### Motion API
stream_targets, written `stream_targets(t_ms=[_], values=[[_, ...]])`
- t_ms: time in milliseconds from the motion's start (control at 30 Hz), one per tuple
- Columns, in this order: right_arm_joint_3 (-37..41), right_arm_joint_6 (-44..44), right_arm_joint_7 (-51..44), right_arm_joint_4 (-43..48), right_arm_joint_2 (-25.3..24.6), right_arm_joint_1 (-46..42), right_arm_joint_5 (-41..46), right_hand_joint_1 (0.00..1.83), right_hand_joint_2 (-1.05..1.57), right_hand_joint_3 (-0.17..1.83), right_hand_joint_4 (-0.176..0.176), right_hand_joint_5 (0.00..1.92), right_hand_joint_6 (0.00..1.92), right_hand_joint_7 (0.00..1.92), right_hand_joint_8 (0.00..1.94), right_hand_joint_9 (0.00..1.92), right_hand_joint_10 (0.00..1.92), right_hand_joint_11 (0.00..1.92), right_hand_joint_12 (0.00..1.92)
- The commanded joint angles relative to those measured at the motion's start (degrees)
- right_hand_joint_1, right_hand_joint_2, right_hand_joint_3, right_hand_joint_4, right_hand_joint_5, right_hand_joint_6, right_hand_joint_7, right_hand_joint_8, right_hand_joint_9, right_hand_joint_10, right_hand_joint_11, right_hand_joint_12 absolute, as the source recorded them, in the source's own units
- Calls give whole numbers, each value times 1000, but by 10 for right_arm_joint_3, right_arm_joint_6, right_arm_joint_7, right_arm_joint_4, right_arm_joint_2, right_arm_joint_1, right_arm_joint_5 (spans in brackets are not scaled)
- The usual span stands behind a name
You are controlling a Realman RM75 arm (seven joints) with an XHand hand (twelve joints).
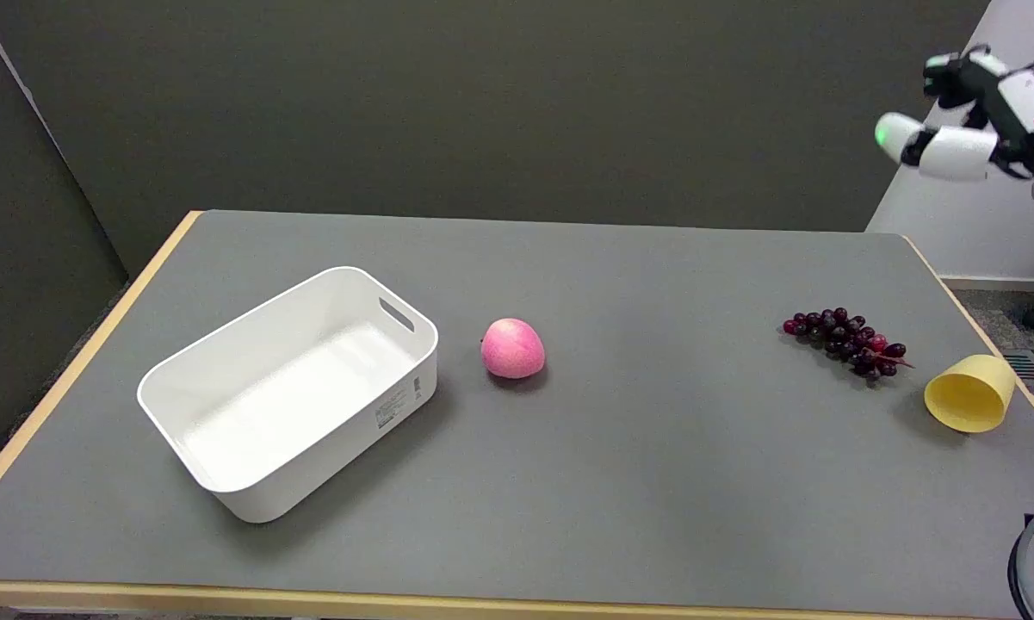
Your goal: Pick up grapes.
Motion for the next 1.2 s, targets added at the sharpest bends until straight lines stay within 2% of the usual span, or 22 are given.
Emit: stream_targets(t_ms=[33,267,467,733,1200], values=[[91,-180,35,31,-119,-23,-186,501,637,786,-176,182,453,281,534,178,999,376,1691],[56,-234,95,24,-105,5,-275,490,638,785,-176,179,451,271,525,163,983,371,1686],[44,-261,103,22,-91,28,-279,470,635,781,-176,178,447,257,502,148,964,353,1666],[-37,-344,104,11,-41,70,-307,470,631,781,-176,179,446,256,498,145,960,346,1659],[-58,-347,129,-32,-43,66,-314,449,626,779,-176,175,433,232,457,123,924,292,1597]])
